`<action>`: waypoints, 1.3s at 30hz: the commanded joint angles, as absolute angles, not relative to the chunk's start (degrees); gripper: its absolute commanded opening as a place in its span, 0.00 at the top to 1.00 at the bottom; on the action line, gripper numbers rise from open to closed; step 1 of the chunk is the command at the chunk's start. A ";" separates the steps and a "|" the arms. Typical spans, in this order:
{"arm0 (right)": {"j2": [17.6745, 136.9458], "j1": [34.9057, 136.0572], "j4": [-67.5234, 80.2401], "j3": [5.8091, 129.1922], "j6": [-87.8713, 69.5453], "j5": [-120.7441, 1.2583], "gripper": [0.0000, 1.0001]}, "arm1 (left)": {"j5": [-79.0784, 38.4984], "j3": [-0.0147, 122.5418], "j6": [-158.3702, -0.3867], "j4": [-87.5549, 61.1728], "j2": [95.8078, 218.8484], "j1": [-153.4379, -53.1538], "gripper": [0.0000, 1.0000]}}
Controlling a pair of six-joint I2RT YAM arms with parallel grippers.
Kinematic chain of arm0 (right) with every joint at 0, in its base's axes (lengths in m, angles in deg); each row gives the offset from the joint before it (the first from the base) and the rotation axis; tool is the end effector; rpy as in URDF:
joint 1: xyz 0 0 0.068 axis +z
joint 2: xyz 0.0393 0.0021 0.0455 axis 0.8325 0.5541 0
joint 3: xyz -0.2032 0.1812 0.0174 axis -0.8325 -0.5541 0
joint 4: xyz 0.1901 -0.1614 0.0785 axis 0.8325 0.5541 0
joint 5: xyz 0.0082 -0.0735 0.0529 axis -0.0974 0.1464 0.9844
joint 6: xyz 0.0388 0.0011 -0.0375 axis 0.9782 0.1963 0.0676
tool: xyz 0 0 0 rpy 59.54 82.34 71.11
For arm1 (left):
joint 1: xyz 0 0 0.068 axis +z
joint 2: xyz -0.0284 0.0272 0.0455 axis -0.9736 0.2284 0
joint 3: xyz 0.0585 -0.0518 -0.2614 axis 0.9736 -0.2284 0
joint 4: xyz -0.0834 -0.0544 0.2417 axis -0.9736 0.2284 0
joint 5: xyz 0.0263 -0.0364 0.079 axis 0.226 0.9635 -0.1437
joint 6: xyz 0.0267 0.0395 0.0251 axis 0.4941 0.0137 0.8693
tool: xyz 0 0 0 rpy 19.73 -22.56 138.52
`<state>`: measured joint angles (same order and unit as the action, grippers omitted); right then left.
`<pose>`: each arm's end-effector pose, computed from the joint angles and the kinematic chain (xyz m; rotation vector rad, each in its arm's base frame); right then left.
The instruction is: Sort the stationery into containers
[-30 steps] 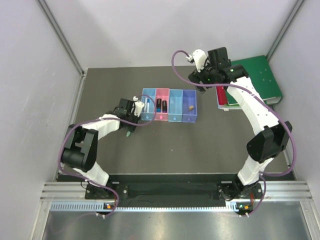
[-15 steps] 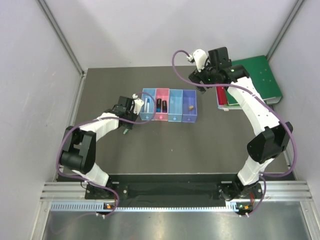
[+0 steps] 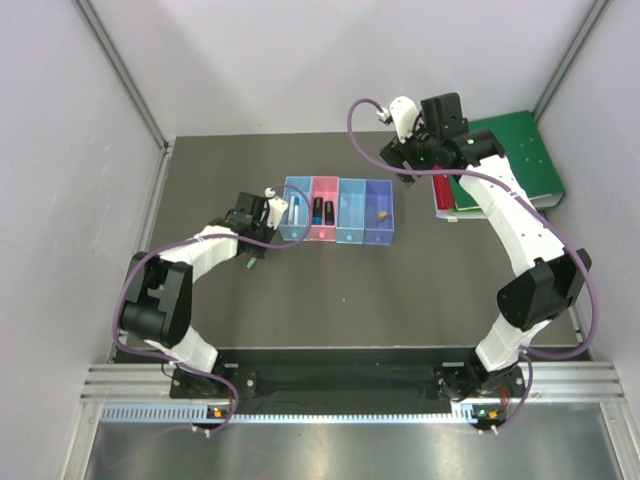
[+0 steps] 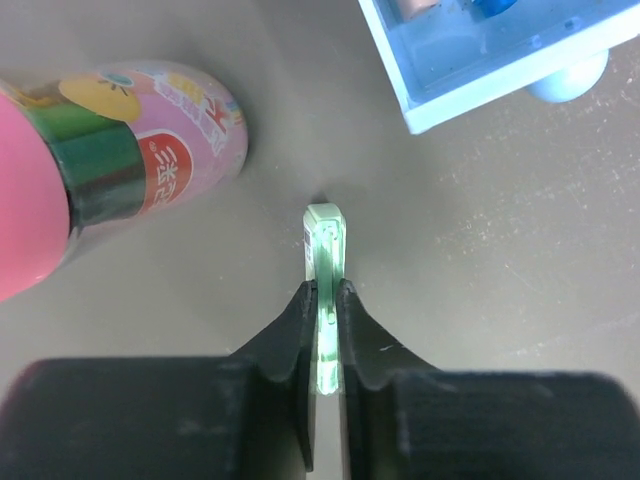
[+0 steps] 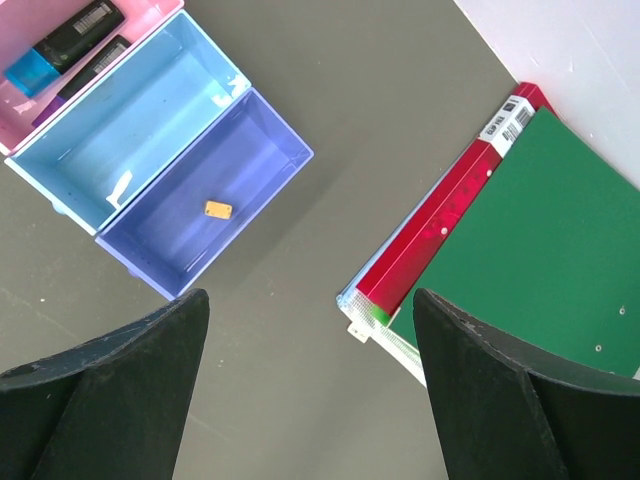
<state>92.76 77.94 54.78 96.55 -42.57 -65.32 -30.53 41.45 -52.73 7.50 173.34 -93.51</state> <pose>0.3407 0.1363 0.3982 -0.9492 2.0768 -0.0046 0.3002 -0.0889 0.1772 0.6931 2.4814 0.0338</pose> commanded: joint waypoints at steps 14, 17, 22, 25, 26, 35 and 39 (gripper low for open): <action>90.01 77.62 53.75 98.21 -42.61 -65.71 0.17 | -32.24 38.23 -52.94 16.07 181.94 -93.23 0.74; 90.01 77.62 53.75 98.21 -42.70 -65.80 0.17 | -32.24 37.96 -52.95 16.16 181.86 -93.14 0.74; 89.92 77.62 53.84 98.21 -42.70 -65.80 0.17 | -33.56 37.70 -52.77 16.16 182.73 -93.23 0.73; 89.92 77.62 53.84 98.39 -42.70 -65.80 0.16 | -34.09 37.87 -52.94 16.33 183.17 -93.23 0.68; 90.01 77.62 53.93 98.39 -42.70 -65.89 0.16 | -34.26 37.87 -52.95 16.25 183.26 -93.23 0.57; 89.83 77.62 54.01 98.48 -42.79 -65.80 0.16 | -34.44 38.31 -52.95 16.69 184.31 -93.23 0.91; 89.75 77.62 54.01 98.57 -42.78 -65.89 0.16 | -34.27 38.49 -52.95 17.13 184.23 -93.23 1.00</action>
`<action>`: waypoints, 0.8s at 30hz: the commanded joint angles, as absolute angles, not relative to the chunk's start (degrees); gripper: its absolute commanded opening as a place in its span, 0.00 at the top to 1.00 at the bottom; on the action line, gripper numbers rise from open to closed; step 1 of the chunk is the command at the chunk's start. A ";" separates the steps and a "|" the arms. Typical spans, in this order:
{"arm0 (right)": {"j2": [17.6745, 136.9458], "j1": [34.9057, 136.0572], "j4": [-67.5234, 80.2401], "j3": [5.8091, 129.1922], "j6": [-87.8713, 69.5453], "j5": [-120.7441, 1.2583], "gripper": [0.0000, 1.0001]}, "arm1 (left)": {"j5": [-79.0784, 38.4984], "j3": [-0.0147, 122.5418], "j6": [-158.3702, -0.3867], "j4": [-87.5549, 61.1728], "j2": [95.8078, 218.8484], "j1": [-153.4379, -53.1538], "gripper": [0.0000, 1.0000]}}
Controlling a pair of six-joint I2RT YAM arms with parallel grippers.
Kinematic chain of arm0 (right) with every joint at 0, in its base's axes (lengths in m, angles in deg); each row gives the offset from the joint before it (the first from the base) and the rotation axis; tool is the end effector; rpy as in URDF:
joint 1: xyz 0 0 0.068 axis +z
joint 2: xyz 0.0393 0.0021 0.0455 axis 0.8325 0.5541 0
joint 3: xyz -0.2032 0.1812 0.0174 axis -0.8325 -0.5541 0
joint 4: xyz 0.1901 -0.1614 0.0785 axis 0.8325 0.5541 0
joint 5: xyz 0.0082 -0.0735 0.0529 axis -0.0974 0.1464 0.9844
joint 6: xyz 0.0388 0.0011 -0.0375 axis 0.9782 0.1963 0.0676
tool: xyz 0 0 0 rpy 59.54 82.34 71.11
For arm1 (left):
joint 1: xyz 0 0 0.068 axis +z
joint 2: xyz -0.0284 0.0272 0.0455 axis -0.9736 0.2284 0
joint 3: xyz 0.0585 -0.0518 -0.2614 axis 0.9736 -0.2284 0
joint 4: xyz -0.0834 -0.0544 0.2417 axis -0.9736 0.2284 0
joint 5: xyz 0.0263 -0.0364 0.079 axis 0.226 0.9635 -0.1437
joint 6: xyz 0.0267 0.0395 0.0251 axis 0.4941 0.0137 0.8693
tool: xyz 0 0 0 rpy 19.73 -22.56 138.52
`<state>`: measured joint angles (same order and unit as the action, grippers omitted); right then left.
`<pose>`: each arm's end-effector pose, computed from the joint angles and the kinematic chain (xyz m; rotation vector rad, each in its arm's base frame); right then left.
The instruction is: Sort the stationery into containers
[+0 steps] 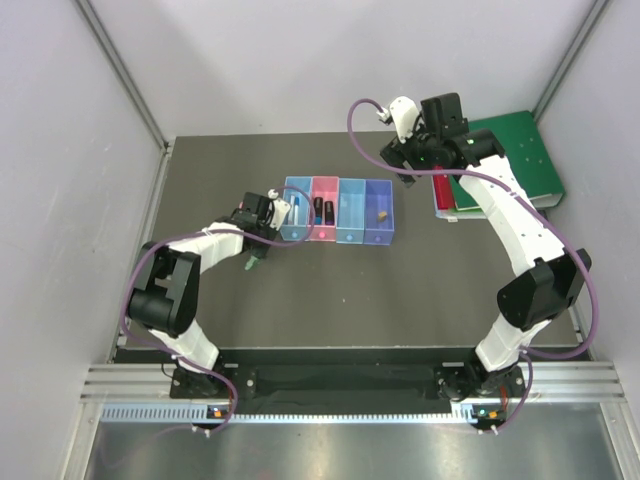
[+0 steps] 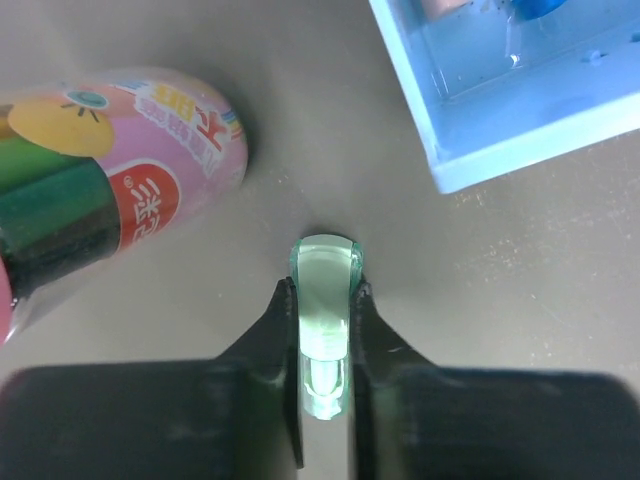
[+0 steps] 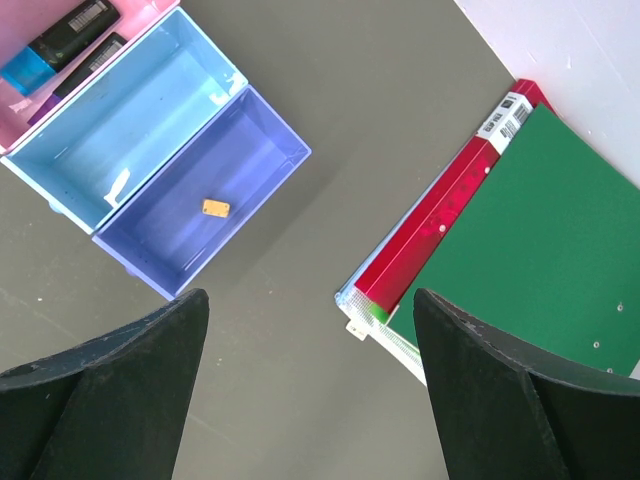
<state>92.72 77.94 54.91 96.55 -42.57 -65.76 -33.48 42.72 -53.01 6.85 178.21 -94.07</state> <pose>0.3405 0.1359 0.3983 -0.9463 2.0801 -0.0133 0.3097 -0.0931 0.1588 0.6965 2.5313 0.0980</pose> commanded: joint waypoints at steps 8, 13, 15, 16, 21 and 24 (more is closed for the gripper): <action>90.01 77.62 54.10 98.83 -42.78 -65.89 0.16 | -33.04 39.71 -53.56 18.53 182.21 -93.23 1.00; 89.92 77.71 54.10 98.83 -42.78 -65.89 0.16 | -31.02 42.61 -54.70 21.25 180.01 -93.23 1.00; 90.10 77.62 54.28 99.18 -42.78 -65.89 0.16 | -30.66 43.23 -55.05 21.78 179.57 -93.23 1.00; 90.18 77.62 54.37 99.35 -42.78 -65.89 0.16 | -30.14 43.76 -55.14 22.31 179.05 -93.32 1.00; 90.27 77.62 54.28 99.44 -42.87 -65.89 0.16 | -29.61 44.20 -55.49 23.28 177.82 -93.32 1.00; 90.01 77.62 54.45 99.27 -42.87 -65.98 0.16 | -29.43 44.46 -55.84 23.98 177.02 -93.32 1.00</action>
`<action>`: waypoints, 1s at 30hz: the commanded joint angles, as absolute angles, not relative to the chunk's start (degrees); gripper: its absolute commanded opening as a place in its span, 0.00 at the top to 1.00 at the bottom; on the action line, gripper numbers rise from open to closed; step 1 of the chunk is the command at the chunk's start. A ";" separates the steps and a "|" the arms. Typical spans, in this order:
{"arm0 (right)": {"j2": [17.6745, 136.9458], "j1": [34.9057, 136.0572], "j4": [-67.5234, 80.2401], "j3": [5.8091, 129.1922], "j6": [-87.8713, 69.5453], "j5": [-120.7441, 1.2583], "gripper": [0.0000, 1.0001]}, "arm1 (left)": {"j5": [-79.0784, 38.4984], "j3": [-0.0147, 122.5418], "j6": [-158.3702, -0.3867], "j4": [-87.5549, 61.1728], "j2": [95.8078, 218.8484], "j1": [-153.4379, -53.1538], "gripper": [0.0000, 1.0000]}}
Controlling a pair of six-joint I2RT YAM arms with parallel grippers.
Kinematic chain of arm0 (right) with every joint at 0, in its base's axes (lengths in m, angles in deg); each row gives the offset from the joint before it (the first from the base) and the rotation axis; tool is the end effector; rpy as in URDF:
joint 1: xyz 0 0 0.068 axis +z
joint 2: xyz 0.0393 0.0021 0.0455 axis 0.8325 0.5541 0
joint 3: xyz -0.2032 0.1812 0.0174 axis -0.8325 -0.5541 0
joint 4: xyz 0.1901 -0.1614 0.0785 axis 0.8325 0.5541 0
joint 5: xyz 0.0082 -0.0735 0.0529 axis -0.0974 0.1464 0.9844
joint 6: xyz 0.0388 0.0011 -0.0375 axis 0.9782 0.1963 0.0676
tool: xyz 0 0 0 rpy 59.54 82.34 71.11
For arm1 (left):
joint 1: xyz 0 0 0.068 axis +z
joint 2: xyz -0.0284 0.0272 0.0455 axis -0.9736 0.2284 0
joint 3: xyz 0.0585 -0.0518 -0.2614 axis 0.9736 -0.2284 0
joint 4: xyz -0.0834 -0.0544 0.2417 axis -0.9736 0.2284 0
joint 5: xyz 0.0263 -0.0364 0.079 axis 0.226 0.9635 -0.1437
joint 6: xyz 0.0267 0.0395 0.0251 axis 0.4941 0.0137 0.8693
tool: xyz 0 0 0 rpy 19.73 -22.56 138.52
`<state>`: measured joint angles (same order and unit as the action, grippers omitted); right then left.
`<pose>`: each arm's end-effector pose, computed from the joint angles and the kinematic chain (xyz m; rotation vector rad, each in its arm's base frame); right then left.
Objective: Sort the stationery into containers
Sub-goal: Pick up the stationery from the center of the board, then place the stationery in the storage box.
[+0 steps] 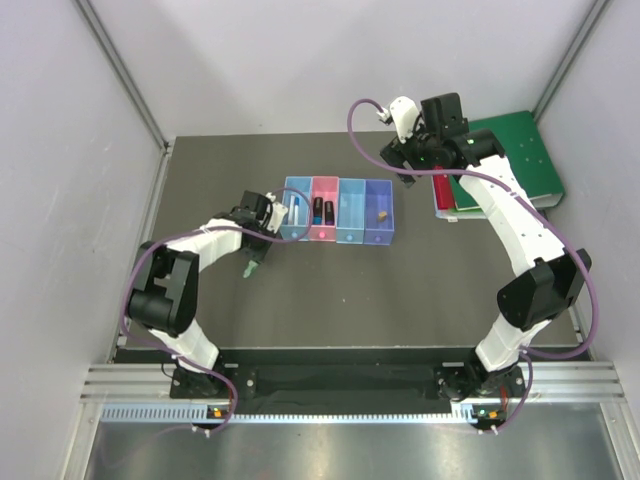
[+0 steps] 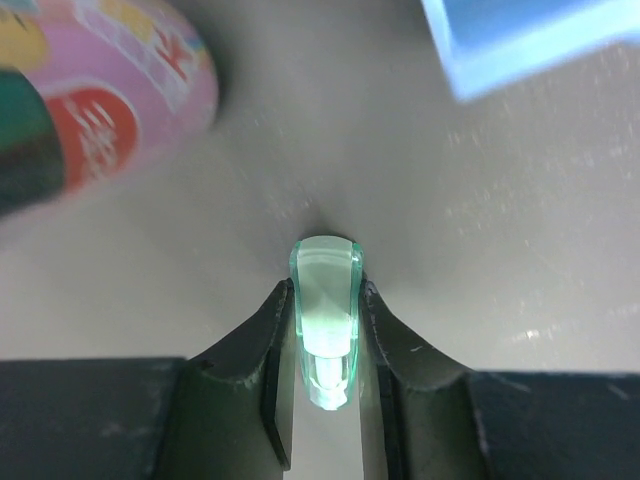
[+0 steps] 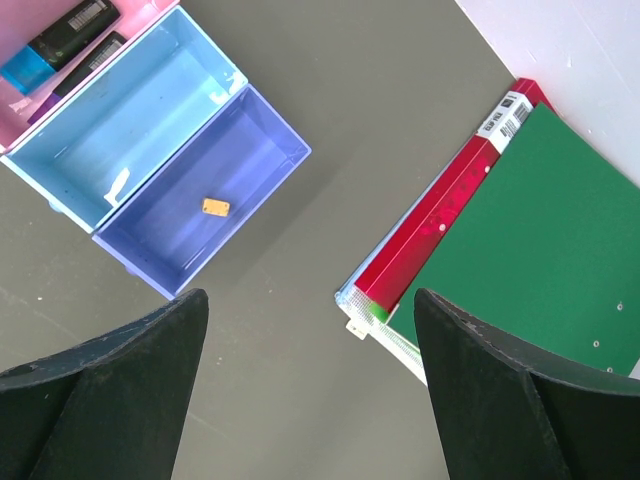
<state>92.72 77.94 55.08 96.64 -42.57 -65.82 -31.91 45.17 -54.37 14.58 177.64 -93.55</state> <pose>0.3403 0.1358 0.3985 -0.9463 2.0817 -0.0144 0.3059 -0.0900 0.1667 0.6884 2.6196 0.0622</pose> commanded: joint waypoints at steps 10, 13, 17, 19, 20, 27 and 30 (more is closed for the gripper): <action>89.57 77.62 53.93 98.74 -43.05 -66.68 0.16 | -28.81 50.87 -57.60 28.99 173.15 -93.41 1.00; 89.39 77.54 53.75 98.48 -42.87 -67.03 0.16 | -26.97 52.63 -57.95 29.95 172.71 -93.58 1.00; 89.04 77.36 53.66 98.39 -42.87 -67.21 0.16 | -26.71 54.39 -58.39 30.83 172.36 -93.76 1.00; 88.87 77.27 53.58 98.39 -42.96 -67.21 0.16 | -26.53 55.79 -58.83 31.71 172.19 -93.85 1.00; 88.87 77.19 53.49 98.30 -43.05 -67.21 0.16 | -26.09 56.41 -58.83 31.89 172.01 -93.85 1.00; 88.34 74.03 51.91 98.22 -39.72 -69.23 0.15 | -22.76 63.52 -61.12 34.97 171.31 -94.37 1.00; 88.51 71.22 51.99 97.60 -36.64 -68.01 0.14 | -20.48 66.16 -62.61 35.32 171.22 -94.73 1.00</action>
<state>90.97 74.79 54.58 96.64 -41.12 -67.94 -24.67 61.39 -60.14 33.75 174.06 -94.16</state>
